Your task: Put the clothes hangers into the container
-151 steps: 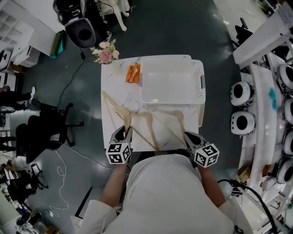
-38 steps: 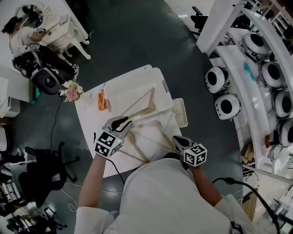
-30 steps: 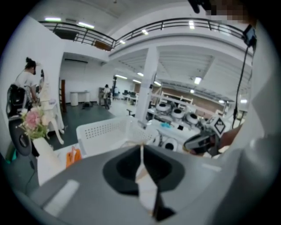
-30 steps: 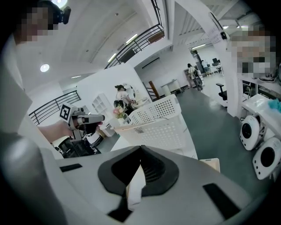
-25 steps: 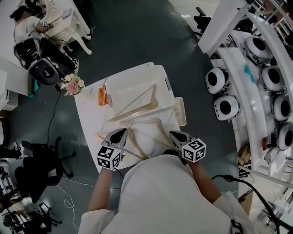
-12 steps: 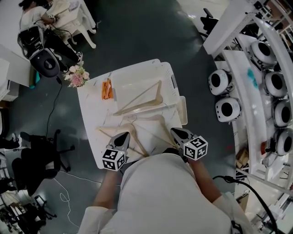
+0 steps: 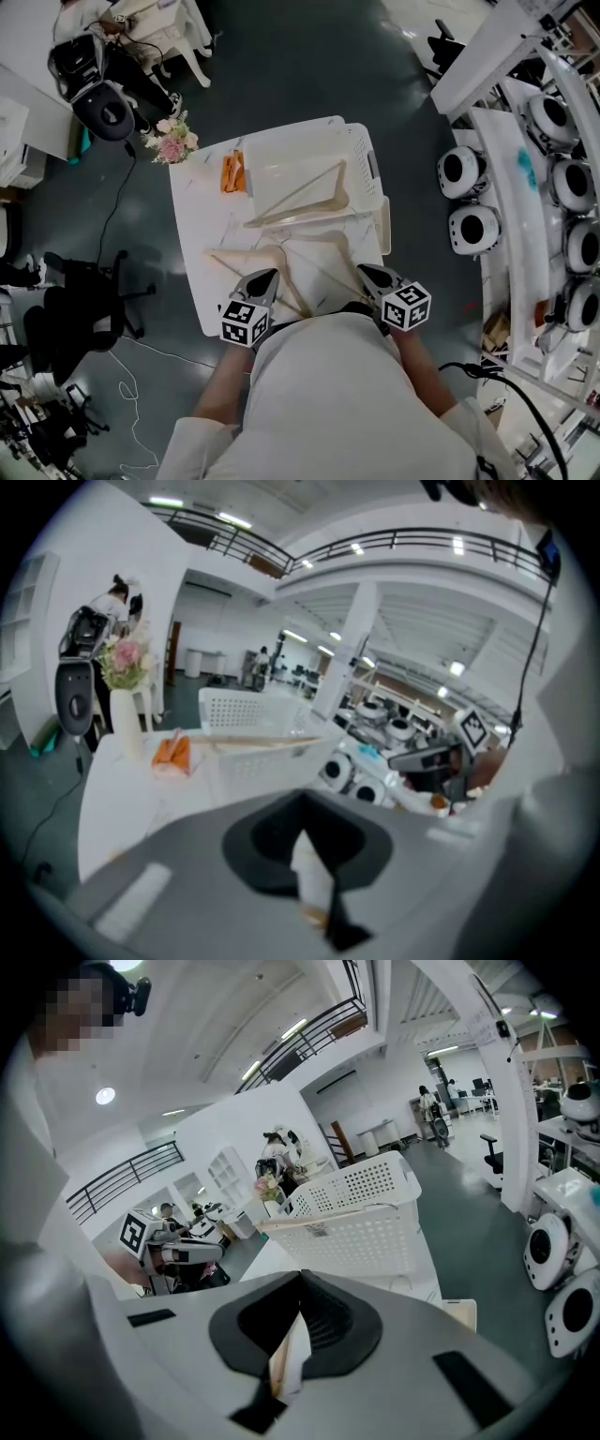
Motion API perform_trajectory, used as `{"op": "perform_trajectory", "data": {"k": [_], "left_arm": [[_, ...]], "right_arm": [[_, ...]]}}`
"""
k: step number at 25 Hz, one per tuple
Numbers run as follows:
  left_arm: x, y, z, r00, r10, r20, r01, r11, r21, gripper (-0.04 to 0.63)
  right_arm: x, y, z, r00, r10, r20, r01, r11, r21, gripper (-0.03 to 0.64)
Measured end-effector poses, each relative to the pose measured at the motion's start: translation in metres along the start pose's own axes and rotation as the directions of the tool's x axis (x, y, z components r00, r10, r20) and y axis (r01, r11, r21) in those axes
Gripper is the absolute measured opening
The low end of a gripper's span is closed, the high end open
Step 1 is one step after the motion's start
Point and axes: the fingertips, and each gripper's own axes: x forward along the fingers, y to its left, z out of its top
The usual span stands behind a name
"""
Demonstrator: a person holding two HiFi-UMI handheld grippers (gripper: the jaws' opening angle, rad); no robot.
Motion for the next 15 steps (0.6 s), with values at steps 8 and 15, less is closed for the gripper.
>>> {"op": "perform_trajectory", "data": {"k": [8,15], "left_arm": [[0.002,0.011,-0.016,0.999,0.047,-0.026,-0.049,0.996,-0.078,0.003],[0.015,0.002,-0.038,0.996,0.041,-0.076,-0.051,0.989,-0.14,0.017]], "right_arm": [[-0.001,-0.003,-0.011,1.0,-0.002,-0.018,0.002,1.0,0.017,0.002],[-0.012,-0.011,-0.027,0.999,0.003,-0.054,-0.001,0.999,0.043,0.002]]}}
